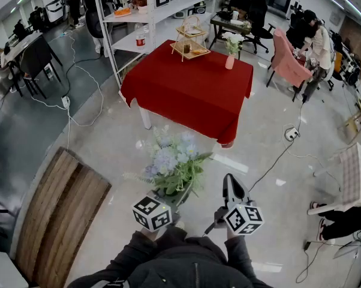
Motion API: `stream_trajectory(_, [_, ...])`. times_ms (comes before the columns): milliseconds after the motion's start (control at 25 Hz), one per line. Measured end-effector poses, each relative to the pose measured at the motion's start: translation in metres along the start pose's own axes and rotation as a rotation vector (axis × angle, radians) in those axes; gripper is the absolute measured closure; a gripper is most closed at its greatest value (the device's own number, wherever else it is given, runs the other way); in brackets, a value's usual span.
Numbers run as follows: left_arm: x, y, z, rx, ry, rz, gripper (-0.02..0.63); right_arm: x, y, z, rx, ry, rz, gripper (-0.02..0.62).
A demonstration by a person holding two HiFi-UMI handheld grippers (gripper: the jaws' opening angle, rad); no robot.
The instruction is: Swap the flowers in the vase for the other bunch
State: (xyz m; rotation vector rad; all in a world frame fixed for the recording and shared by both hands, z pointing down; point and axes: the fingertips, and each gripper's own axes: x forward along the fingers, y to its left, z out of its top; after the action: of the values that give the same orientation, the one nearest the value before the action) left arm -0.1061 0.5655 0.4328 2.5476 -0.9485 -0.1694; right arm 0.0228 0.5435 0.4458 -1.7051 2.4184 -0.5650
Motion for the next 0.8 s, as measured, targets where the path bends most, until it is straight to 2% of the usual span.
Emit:
stream_trajectory(440, [-0.023, 0.021, -0.003, 0.010, 0.051, -0.049, 0.575, 0.014, 0.023, -0.011, 0.002, -0.051, -0.048, 0.583])
stream_trajectory(800, [-0.010, 0.045, 0.020, -0.004, 0.029, -0.051, 0.575, 0.037, 0.023, 0.016, -0.017, -0.092, -0.070, 0.583])
